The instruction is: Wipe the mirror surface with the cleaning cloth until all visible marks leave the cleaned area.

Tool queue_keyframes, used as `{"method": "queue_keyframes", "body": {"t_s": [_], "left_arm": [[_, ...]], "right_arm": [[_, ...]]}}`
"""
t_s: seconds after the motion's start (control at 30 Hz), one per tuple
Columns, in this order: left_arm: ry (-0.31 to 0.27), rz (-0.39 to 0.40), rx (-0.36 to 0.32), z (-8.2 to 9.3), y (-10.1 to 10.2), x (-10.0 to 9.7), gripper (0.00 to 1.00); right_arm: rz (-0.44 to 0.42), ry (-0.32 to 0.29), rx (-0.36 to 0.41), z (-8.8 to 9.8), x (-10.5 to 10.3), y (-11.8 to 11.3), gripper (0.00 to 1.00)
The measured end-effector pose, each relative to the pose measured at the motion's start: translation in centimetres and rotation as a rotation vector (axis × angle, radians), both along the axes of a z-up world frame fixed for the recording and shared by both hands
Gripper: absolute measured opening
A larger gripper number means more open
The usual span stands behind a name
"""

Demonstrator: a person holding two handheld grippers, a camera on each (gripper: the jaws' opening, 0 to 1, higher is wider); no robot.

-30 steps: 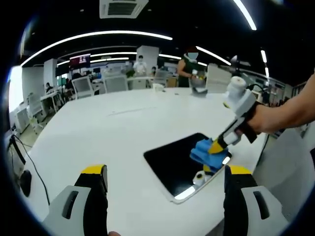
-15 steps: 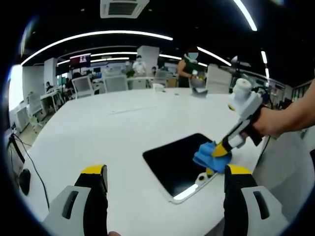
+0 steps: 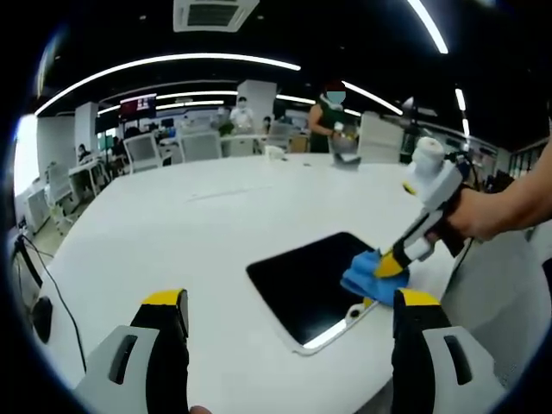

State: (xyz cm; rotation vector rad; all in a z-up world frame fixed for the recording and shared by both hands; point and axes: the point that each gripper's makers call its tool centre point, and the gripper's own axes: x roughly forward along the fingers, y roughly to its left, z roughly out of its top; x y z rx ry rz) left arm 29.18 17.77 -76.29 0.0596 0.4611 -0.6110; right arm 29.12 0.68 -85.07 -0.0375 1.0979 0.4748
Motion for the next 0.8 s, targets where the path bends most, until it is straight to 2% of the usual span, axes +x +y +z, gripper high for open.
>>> {"method": "queue_keyframes", "body": {"t_s": [0.8], "left_arm": [[0.008,0.004,-0.011,-0.3,-0.3,-0.4,0.99]], "right_arm": [[0.013,0.019,0.008,0.0,-1.8,0.0,0.02]]}}
